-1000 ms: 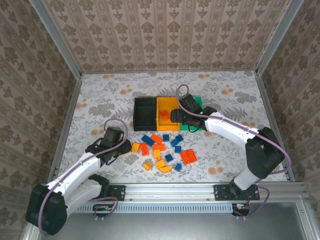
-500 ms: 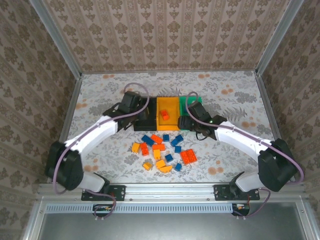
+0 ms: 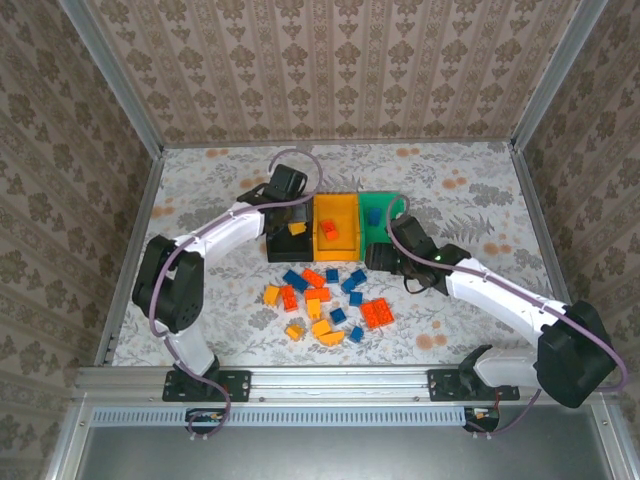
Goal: Sort the legos into containers by color
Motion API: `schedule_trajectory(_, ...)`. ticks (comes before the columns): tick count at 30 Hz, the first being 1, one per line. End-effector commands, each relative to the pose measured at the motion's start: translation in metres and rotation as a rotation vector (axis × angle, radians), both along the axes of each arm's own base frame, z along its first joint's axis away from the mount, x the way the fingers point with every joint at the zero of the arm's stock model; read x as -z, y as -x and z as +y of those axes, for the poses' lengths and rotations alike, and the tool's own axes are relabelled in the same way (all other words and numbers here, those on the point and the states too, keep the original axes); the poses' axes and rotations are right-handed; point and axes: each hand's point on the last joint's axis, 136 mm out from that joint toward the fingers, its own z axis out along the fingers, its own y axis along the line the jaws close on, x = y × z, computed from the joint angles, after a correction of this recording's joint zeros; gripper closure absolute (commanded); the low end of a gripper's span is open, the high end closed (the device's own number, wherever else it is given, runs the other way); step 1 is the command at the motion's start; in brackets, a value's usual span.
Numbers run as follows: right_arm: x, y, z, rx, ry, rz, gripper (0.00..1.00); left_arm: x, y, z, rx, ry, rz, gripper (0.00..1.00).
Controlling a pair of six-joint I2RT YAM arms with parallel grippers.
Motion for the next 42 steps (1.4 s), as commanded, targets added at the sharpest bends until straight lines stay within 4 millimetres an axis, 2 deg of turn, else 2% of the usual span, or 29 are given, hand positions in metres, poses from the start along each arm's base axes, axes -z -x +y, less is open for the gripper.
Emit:
schedule_trajectory(1, 0.013, 0.014, 0.006, -0.066, -0.015, 0.058, 0.21, -0.043, 0.001, -0.002, 0.007, 0.049, -0.079, 0.23)
schedule_trajectory(4, 0.025, 0.018, 0.018, -0.106, -0.023, 0.081, 0.2, -0.074, 0.015, -0.006, 0.033, 0.114, -0.137, 0.17)
schedule_trajectory(7, 0.034, 0.021, 0.034, -0.147, -0.03, 0.098, 0.2, -0.102, 0.038, -0.008, 0.069, 0.156, -0.198, 0.0)
schedule_trajectory(10, 0.036, 0.024, 0.056, -0.21, -0.036, 0.084, 0.22, -0.114, 0.066, -0.005, 0.095, 0.176, -0.235, 0.0)
schedule_trajectory(11, 0.042, 0.026, 0.062, -0.232, -0.018, 0.094, 0.23, -0.114, 0.076, -0.002, 0.097, 0.181, -0.24, 0.0)
schedule_trajectory(15, 0.047, 0.028, 0.08, -0.287, 0.031, 0.089, 0.29, -0.1, 0.109, 0.019, 0.064, 0.206, -0.239, 0.0)
schedule_trajectory(17, 0.052, 0.025, 0.083, -0.283, 0.058, 0.101, 0.33, -0.085, 0.125, 0.033, 0.04, 0.221, -0.219, 0.0)
schedule_trajectory(21, 0.062, 0.021, 0.074, -0.219, 0.115, 0.12, 0.35, -0.06, 0.149, 0.055, -0.009, 0.246, -0.189, 0.0)
schedule_trajectory(25, 0.07, 0.028, 0.065, -0.206, 0.157, 0.148, 0.3, -0.044, 0.166, 0.073, -0.042, 0.239, -0.165, 0.0)
schedule_trajectory(29, 0.083, 0.039, 0.064, -0.242, 0.191, 0.177, 0.29, -0.033, 0.174, 0.082, -0.06, 0.223, -0.146, 0.0)
schedule_trajectory(35, 0.098, 0.047, 0.067, -0.273, 0.229, 0.199, 0.32, -0.031, 0.174, 0.087, -0.073, 0.21, -0.152, 0.0)
schedule_trajectory(38, 0.107, 0.051, 0.057, -0.255, 0.278, 0.224, 0.38, -0.032, 0.173, 0.087, -0.074, 0.203, -0.154, 0.0)
schedule_trajectory(42, 0.112, 0.055, 0.046, -0.237, 0.311, 0.23, 0.51, -0.03, 0.173, 0.09, -0.086, 0.192, -0.149, 0.0)
